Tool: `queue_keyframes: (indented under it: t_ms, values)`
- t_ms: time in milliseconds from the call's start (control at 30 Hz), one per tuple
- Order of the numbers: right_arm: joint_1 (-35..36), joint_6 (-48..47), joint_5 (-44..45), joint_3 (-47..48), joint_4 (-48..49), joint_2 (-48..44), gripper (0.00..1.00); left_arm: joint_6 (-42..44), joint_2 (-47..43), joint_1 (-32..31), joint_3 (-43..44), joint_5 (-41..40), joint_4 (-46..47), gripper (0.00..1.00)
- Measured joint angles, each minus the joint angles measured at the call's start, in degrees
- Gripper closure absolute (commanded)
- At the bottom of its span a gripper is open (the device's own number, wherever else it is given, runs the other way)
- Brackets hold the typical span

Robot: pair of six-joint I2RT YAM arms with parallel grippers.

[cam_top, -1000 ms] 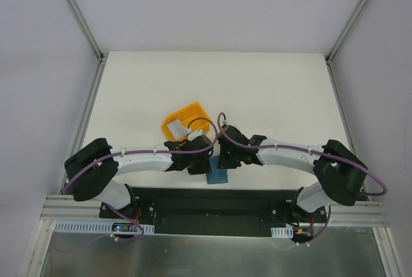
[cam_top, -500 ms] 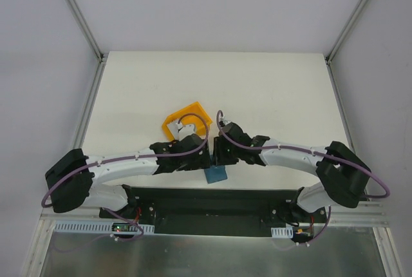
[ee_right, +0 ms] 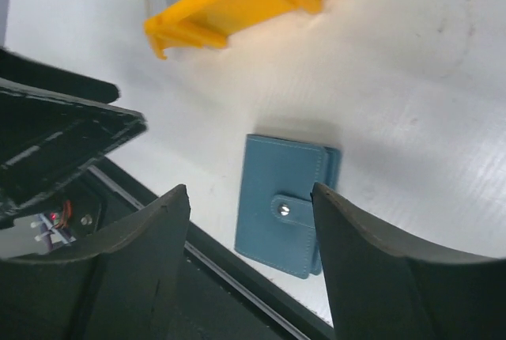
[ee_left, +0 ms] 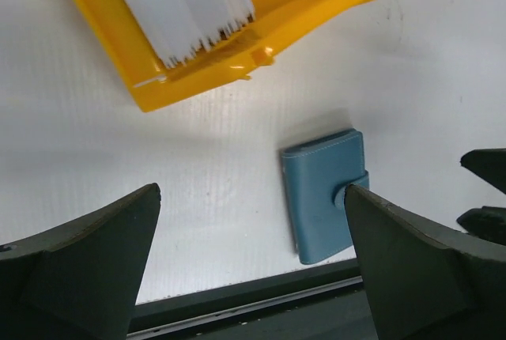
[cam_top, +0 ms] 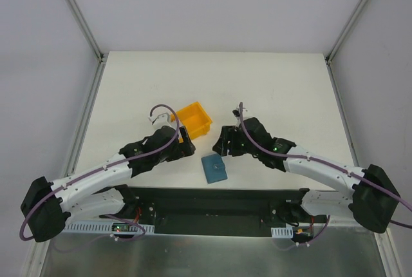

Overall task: Put the credit cards into the card holder
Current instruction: Close the card holder at the center of the board, then reset both arms

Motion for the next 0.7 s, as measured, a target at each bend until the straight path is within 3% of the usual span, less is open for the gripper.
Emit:
queue_keyframes:
  t_ms: [200,433,700]
  values:
    - [-1.4,2.0,0.0,-4.2,-0.4,0.7,0.37,-0.2,-2.2,1.6,-4.2,1.2,-0.9,0.01]
    - [1.3,4.8,-2.1,-5.9,1.2,9.4,0.44,-1.7,-3.3,1.6,-8.4,3.1,-1.9,0.01]
    - [5.3,6.6,6.2,4.6,-7.6,19.5,0.62,-2.8,-7.8,1.6,-9.8,3.0,-3.6,0.01]
